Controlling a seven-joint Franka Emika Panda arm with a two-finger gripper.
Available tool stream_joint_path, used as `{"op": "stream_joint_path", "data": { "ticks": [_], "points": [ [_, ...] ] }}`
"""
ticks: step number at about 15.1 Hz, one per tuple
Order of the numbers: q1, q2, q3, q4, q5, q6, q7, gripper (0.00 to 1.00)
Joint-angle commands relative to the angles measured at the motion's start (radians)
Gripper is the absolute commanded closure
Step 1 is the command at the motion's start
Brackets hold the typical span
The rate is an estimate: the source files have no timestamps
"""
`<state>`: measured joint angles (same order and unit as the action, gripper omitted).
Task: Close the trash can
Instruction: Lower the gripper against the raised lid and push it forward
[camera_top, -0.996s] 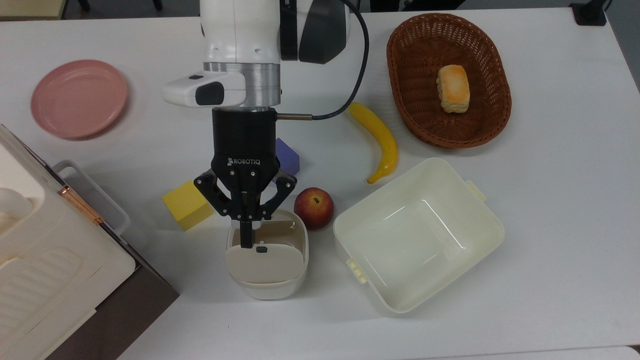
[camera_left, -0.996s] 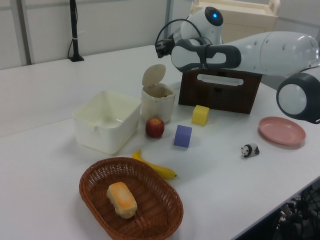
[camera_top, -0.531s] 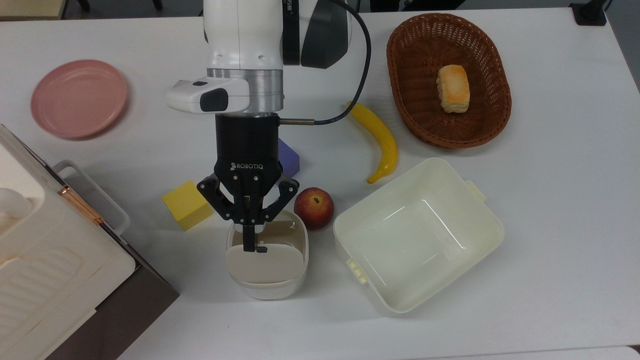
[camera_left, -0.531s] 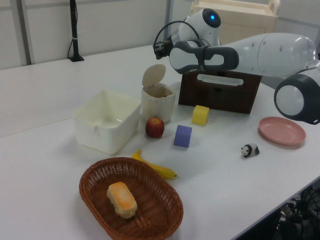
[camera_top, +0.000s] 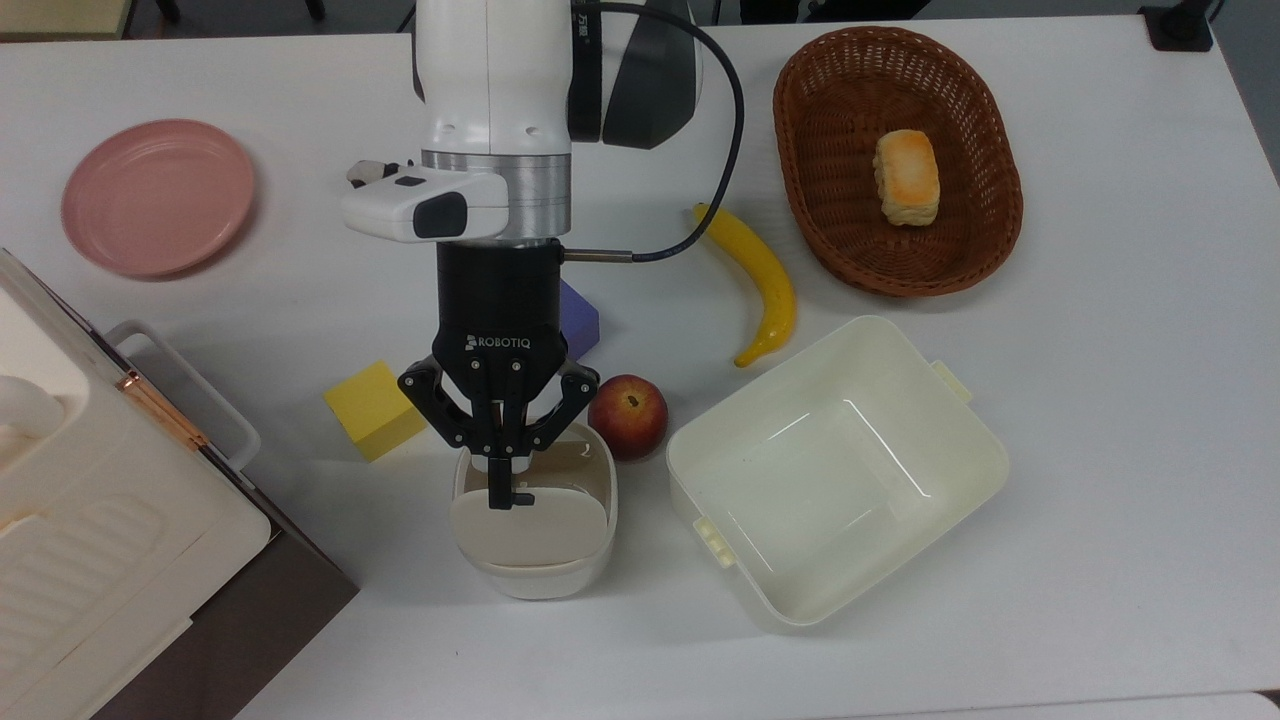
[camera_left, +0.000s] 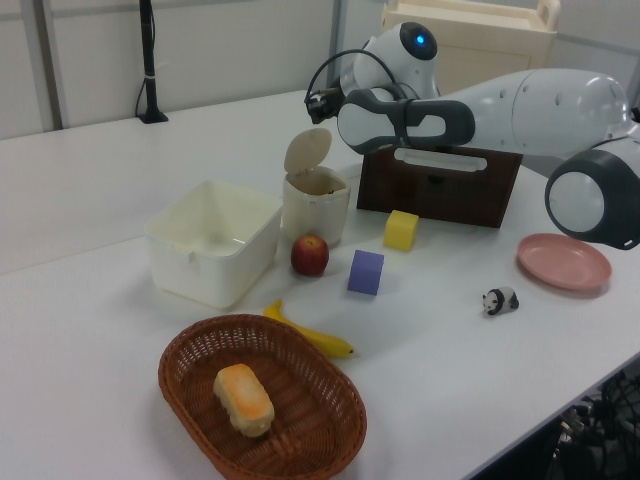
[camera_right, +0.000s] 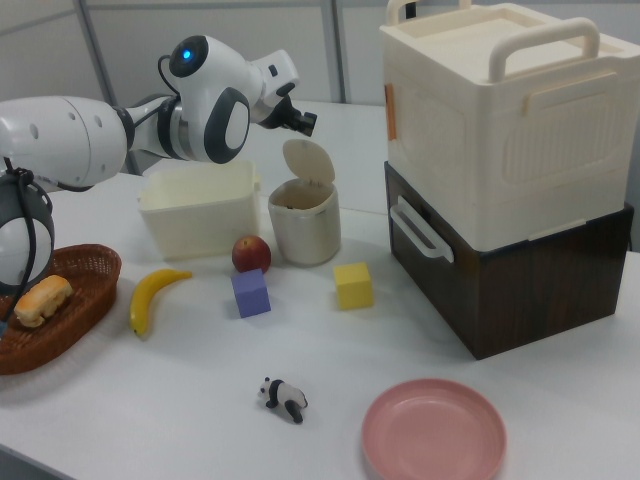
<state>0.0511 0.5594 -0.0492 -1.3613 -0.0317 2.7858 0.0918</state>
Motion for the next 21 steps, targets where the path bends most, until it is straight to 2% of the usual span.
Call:
{"op": "stream_joint_path", "data": {
  "ticks": [1, 5, 9, 12, 21],
  "points": [
    [0.003, 0.02, -0.001, 0.014, -0.02, 0.02, -0.012, 1.0],
    [0.003, 0.014, -0.001, 0.008, -0.025, 0.018, -0.012, 1.0],
    [0.003, -0.064, 0.011, -0.076, -0.05, 0.018, -0.012, 1.0],
    [-0.001, -0.081, 0.02, -0.113, -0.06, 0.017, -0.012, 1.0],
    [-0.011, -0.076, 0.02, -0.105, -0.077, 0.017, -0.014, 1.0]
  ]
}}
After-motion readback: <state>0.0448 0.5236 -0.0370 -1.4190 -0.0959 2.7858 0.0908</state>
